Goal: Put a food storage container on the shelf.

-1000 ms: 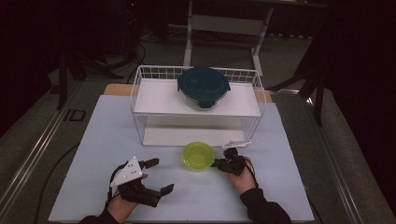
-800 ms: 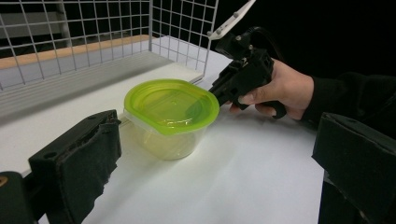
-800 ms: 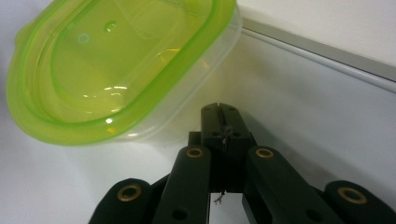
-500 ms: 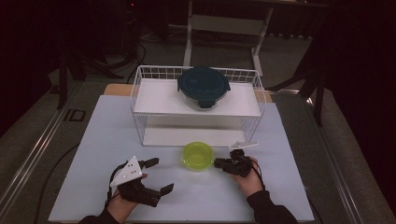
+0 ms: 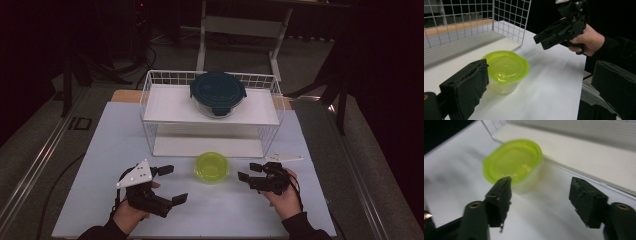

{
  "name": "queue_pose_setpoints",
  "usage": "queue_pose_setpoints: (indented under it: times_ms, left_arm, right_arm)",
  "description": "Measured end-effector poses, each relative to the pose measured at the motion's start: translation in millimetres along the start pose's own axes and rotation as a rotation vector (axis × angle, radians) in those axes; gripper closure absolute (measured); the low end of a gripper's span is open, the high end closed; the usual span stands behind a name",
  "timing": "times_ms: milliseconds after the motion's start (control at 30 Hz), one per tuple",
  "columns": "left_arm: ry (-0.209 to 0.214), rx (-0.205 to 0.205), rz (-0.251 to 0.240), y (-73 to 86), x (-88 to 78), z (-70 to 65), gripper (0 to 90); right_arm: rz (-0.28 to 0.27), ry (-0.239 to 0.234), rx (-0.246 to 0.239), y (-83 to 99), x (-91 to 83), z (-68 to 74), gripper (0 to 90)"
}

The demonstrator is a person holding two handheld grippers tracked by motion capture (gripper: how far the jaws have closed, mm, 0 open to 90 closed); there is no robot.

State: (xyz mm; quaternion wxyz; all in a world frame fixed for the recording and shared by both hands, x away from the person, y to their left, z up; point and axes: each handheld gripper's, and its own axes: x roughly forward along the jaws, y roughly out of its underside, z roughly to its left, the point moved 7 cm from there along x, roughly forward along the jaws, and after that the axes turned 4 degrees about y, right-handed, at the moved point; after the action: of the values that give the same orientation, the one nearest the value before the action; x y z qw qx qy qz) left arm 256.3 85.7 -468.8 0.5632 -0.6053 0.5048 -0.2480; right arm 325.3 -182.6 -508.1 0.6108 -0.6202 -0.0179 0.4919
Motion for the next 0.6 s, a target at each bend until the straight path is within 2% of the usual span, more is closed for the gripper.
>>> queue_pose_setpoints:
  times_ms: [33, 67, 167, 267, 300, 333, 433, 500, 533, 567, 600]
  left_arm:
    - [0.011, -0.008, 0.004, -3.1, 1.1, 0.3, 0.8]
    - [0.003, -0.008, 0.010, -6.0, 2.3, 1.4, 0.8]
    - [-0.012, -0.008, 0.031, -13.3, 7.0, 5.6, 0.8]
    - [0.003, -0.058, 0.041, -17.0, 11.8, 10.6, 0.8]
    - [0.003, -0.058, 0.041, -17.0, 11.8, 10.6, 0.8]
    - [-0.004, -0.095, 0.060, -18.3, 16.5, 17.6, 0.8]
    - [-0.002, -0.115, 0.064, -19.5, 19.3, 21.9, 0.8]
    - [-0.004, -0.144, 0.068, -21.1, 23.1, 28.3, 0.8]
    - [-0.024, -0.175, 0.062, -22.0, 26.2, 35.6, 0.8]
    - [-0.024, -0.175, 0.062, -22.0, 26.2, 35.6, 0.9]
    - [-0.013, -0.204, 0.064, -22.0, 31.6, 41.6, 0.9]
  right_arm:
    - [-0.003, -0.025, 0.001, -1.7, -2.0, 1.8, 21.5]
    - [-0.013, -0.045, 0.004, -3.9, -3.9, 3.6, 20.0]
    - [-0.020, -0.059, 0.018, -9.5, -6.0, 5.3, 15.9]
    - [-0.031, -0.082, 0.038, -16.0, -7.3, 6.8, 16.1]
    - [-0.031, -0.082, 0.038, -16.0, -7.3, 6.8, 16.1]
    - [-0.034, -0.097, 0.042, -21.6, -6.4, 8.2, 16.6]
    - [-0.039, -0.097, 0.041, -24.8, -5.4, 8.4, 17.1]
    - [-0.036, -0.104, 0.034, -28.1, -2.3, 8.3, 17.1]
    - [-0.045, -0.121, 0.038, -31.0, 0.2, 8.3, 16.2]
    - [-0.045, -0.121, 0.038, -31.0, 0.2, 8.3, 16.2]
    - [-0.045, -0.123, 0.035, -33.4, 4.7, 7.3, 16.6]
